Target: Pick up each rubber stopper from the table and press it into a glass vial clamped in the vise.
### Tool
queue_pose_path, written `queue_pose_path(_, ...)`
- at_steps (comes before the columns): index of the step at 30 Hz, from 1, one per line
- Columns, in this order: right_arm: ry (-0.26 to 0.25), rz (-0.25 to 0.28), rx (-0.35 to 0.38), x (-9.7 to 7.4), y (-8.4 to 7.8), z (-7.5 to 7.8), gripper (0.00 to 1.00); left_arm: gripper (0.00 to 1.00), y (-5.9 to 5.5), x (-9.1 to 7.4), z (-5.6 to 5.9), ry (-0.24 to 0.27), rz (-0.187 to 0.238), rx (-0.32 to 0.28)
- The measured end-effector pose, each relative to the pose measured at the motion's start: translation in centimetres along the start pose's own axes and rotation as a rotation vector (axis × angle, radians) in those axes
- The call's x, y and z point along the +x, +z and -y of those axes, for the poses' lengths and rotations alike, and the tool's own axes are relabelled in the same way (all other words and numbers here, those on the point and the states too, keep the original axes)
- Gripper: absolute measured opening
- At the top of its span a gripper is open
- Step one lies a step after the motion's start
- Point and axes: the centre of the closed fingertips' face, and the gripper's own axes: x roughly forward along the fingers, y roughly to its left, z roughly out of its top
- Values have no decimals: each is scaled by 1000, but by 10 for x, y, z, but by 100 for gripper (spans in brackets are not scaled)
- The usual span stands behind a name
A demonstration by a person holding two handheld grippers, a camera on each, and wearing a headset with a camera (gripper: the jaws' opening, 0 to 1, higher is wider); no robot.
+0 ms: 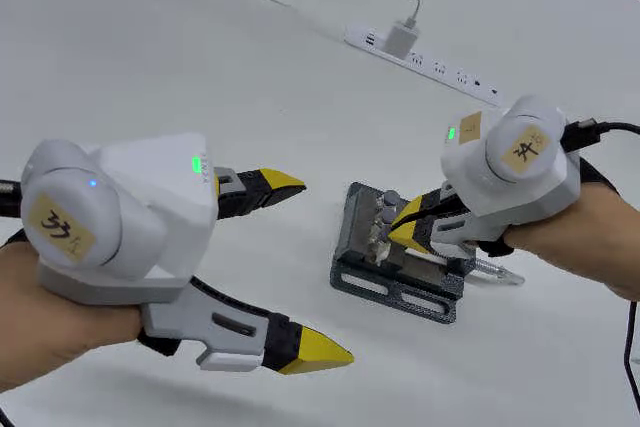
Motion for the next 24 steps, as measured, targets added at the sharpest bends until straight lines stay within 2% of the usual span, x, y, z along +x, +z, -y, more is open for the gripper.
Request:
queue_pose_path(19,31,-13,20,2,2,0,0,87,-1,4,1,-4,12,-10)
queue_pose_path(24,31,-26,-5,3,3,-1,0,86,1,5,1,-7,17,-8)
